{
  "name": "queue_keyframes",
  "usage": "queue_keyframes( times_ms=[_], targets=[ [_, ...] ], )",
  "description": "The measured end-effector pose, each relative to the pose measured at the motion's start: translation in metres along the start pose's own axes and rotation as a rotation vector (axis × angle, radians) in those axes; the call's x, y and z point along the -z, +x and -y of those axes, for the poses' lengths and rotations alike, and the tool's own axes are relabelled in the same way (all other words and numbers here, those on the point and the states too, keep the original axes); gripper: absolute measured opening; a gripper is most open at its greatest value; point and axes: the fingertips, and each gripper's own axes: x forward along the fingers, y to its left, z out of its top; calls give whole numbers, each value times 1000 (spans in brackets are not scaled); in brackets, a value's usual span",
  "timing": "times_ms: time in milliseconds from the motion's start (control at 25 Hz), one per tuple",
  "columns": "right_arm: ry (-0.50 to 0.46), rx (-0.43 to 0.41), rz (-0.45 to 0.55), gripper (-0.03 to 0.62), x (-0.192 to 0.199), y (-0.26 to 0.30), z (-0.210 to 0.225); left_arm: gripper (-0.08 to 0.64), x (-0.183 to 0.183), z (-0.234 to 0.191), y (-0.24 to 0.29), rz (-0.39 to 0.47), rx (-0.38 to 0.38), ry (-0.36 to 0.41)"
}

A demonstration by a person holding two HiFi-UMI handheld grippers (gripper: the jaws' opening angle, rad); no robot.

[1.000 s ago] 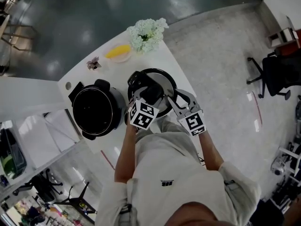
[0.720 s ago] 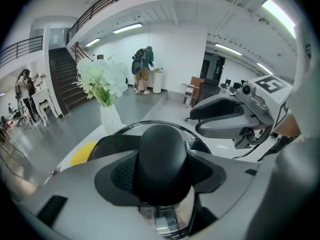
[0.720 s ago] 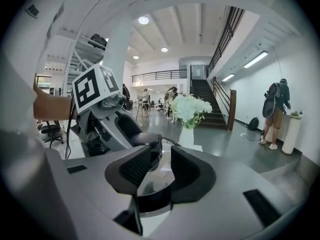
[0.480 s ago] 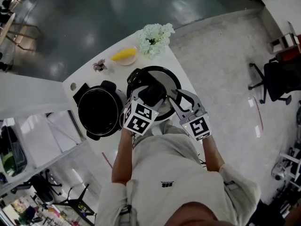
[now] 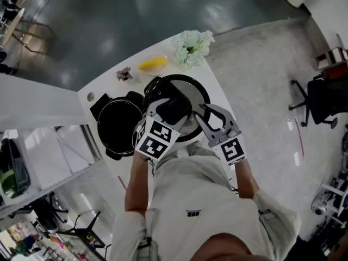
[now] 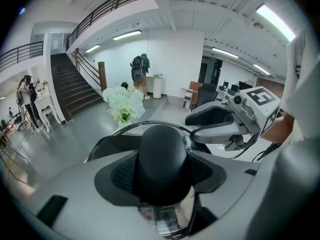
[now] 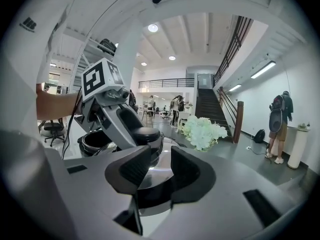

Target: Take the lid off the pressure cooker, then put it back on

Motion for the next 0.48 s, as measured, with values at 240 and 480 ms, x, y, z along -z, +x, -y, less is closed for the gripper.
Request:
queue_keyframes(
  times_ms=[240, 480],
  targets=[
    [-34, -34, 22, 127, -12, 17, -18, 288, 13, -14, -19, -9, -3, 2],
    [-51, -65, 25, 127, -25, 33, -40, 287, 26, -26, -44, -6, 5, -2]
  ],
)
